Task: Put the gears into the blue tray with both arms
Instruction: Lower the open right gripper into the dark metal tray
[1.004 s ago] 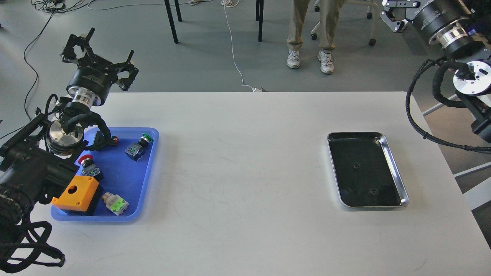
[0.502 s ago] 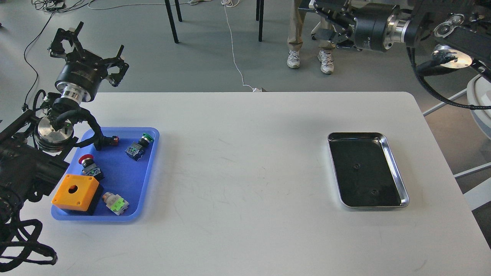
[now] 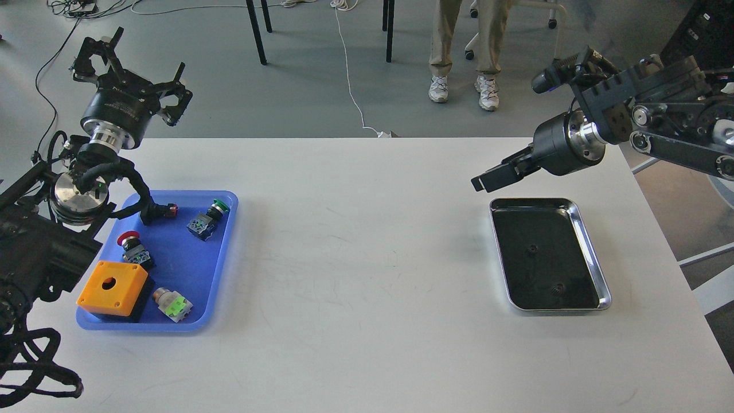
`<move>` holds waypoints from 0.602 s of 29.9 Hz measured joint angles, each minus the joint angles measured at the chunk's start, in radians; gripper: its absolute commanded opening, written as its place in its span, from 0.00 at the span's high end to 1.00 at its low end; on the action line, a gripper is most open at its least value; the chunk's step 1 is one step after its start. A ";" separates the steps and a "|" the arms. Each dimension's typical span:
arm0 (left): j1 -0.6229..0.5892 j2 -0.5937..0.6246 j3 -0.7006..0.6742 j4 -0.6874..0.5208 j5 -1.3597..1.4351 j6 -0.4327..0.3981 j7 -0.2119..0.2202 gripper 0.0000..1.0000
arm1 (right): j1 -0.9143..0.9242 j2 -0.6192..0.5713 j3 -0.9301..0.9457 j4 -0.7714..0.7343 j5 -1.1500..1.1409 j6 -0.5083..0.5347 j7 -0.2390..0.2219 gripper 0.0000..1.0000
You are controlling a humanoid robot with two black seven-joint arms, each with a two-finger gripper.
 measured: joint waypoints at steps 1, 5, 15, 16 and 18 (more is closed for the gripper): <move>0.000 0.000 0.000 0.000 0.000 0.000 0.000 0.02 | -0.013 0.006 -0.013 -0.005 -0.009 -0.014 0.002 0.06; 0.003 0.002 -0.001 0.000 0.000 0.000 0.000 0.02 | -0.087 0.046 -0.054 -0.067 -0.023 -0.064 0.004 0.08; 0.006 0.011 0.004 0.000 0.001 0.000 0.000 0.02 | -0.224 0.088 -0.070 -0.170 -0.027 -0.110 0.021 0.30; 0.006 0.011 0.004 0.000 0.001 0.000 0.000 0.02 | -0.233 0.091 -0.070 -0.180 -0.028 -0.111 0.021 0.31; 0.007 0.011 0.004 0.000 0.001 0.000 0.000 0.02 | -0.246 0.097 -0.071 -0.196 -0.033 -0.112 0.021 0.32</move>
